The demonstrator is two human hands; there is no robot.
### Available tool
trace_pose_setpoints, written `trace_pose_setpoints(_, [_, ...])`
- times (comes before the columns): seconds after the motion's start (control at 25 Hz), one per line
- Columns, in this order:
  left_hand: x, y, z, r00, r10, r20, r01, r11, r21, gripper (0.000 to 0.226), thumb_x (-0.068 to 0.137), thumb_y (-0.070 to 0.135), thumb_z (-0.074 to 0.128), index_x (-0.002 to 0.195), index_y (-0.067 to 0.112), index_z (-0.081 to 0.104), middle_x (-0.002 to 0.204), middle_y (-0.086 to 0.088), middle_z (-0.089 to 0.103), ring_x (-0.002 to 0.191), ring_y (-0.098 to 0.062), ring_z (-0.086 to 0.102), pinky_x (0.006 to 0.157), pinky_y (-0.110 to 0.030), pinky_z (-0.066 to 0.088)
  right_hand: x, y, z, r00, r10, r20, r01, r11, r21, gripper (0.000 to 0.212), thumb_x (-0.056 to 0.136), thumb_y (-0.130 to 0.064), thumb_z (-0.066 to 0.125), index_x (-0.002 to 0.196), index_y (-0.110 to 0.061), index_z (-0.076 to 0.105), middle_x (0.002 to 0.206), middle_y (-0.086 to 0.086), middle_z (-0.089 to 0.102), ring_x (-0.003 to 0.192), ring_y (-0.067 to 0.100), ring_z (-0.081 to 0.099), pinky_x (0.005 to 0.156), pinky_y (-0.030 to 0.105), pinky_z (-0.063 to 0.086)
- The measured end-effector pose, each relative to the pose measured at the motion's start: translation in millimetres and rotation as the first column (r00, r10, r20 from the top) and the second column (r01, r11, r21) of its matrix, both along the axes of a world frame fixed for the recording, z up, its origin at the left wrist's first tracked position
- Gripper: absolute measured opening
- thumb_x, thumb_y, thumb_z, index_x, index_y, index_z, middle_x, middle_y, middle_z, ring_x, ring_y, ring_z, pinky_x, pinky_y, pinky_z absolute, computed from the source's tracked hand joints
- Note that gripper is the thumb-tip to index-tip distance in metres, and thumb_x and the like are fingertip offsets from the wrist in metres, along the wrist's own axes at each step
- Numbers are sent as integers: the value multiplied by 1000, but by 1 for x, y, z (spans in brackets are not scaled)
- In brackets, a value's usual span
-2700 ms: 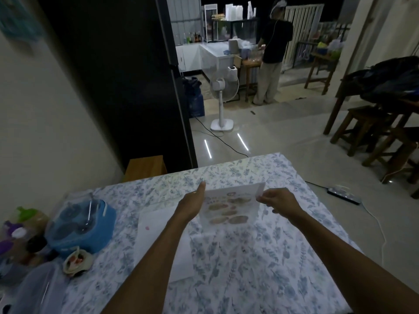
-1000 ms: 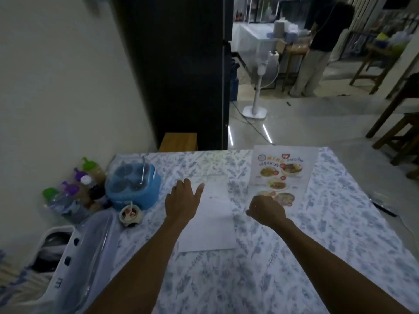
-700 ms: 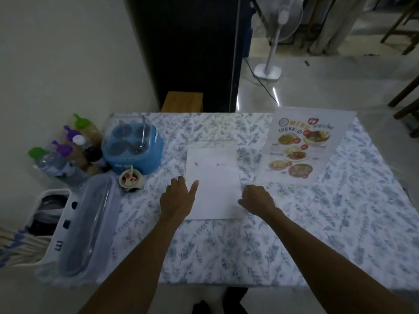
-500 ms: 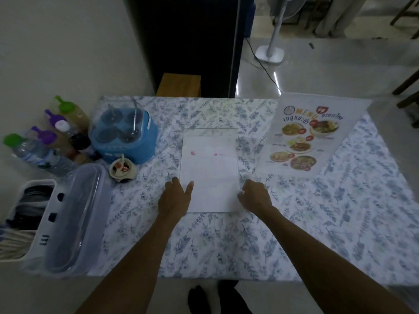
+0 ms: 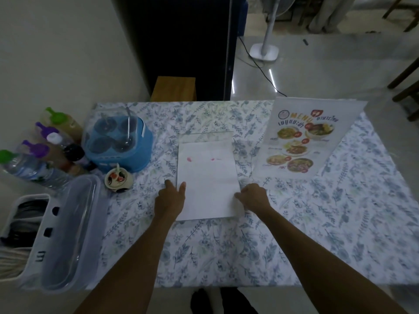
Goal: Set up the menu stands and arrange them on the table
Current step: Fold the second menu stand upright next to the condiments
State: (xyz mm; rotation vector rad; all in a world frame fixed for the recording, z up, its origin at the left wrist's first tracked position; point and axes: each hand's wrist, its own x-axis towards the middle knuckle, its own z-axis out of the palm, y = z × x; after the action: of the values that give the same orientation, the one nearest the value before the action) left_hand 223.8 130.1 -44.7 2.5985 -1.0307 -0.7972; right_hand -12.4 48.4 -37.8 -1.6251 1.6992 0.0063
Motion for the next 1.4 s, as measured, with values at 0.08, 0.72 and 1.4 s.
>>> trace_pose_setpoints(0.08, [3,1,14,999,-22,-35,20,999,-42,62,94,52,55,136,8,44,131,-23,60,115,-41,61,93,-47,50,-4,1,13,1000,-5,25,6,1000,-19,29,84,-26,67,77,2,70,81,19,75,79,35,74,82,36,58])
trace_pose_setpoints(0.72, [49,91,99,620,-68,-782,-199,950,-240,23,91,14,71,113,8,74,95,-11,67,78,-23,63,68,-32,59,-44,76,113,755,-204,623,167,979,117,20,92,-9,65,104,-14,80,111,16,74,95,32,72,89,43,58])
trace_pose_setpoints(1.4, [73,-22,122,953,-176,-246,15,841,-541,33,93,54,56,98,22,63,85,-8,70,76,-23,68,74,-46,58,37,-33,154,962,66,266,70,879,-471,36,89,-48,65,90,-13,72,82,-3,72,72,17,67,62,34,52])
